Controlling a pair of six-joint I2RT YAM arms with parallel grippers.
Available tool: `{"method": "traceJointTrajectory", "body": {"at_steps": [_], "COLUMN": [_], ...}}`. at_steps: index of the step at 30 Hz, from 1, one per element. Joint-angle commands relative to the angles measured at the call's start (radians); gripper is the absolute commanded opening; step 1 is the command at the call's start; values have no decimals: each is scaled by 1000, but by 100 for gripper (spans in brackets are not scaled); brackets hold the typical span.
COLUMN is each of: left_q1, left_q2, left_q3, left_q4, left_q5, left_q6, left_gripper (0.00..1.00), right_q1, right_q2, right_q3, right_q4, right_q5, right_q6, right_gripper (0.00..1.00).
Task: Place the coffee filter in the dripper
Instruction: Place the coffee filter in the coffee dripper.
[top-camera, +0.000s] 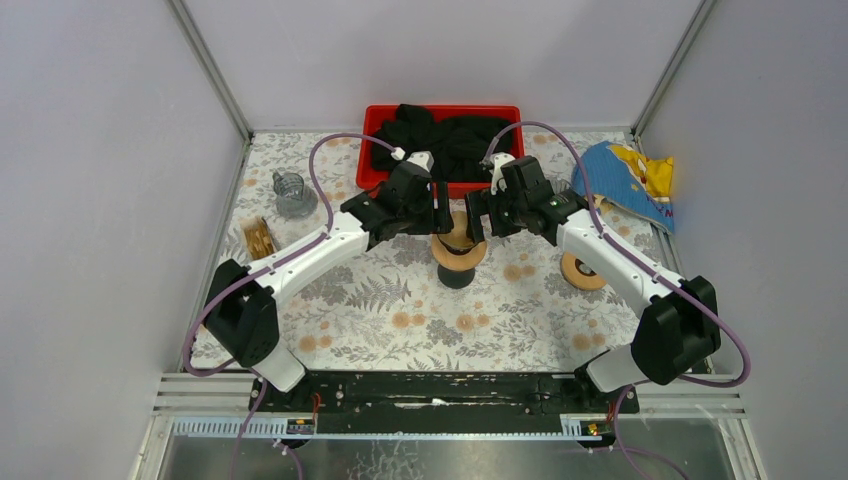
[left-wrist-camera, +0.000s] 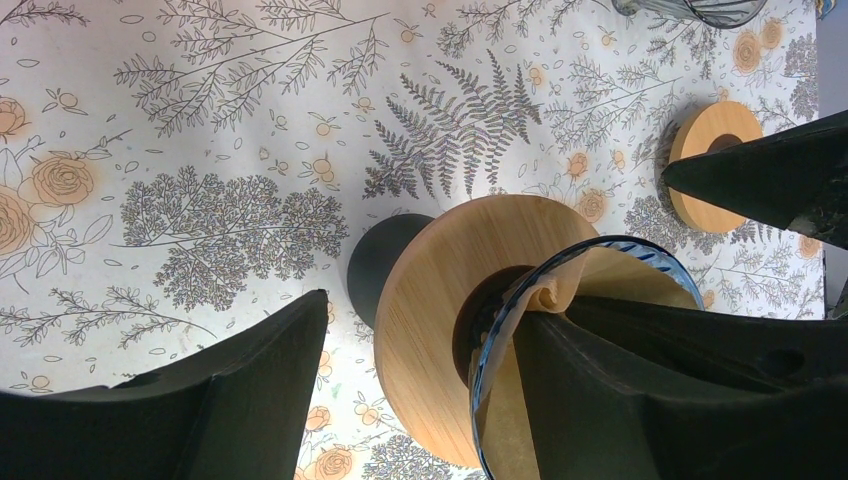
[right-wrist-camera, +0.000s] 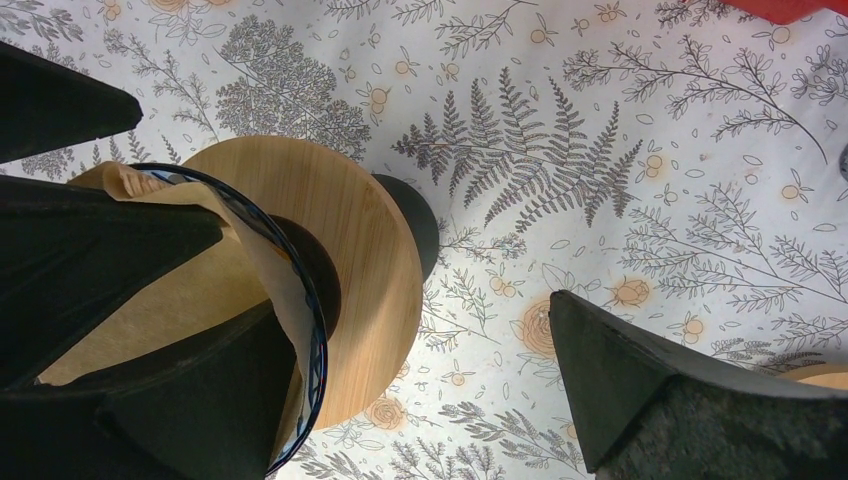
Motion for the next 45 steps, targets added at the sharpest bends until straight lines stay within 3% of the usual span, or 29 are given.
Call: {"method": "traceJointTrajectory", "body": {"at_steps": [1, 21, 35, 45], "left_q1": [4, 4, 5, -6], "left_q2": [-23, -60, -132, -99], "left_q3": [6, -19, -42, -50], "left_q4": [43, 67, 13, -19], "left_q5": [12, 65, 12, 2], "left_q6": [12, 6, 13, 24], "left_gripper": [74, 76, 77, 71], "right_q1": [-4, -4, -4, -4], "right_q2": [-45, -97, -55, -30], "right_q3": [33, 50, 42, 34], "right_q4": [8, 28, 4, -2], "right_q5": [-27, -3, 49, 56], "right_q6": [-13, 2, 2, 2], "right_gripper": [99, 99, 99, 99]}}
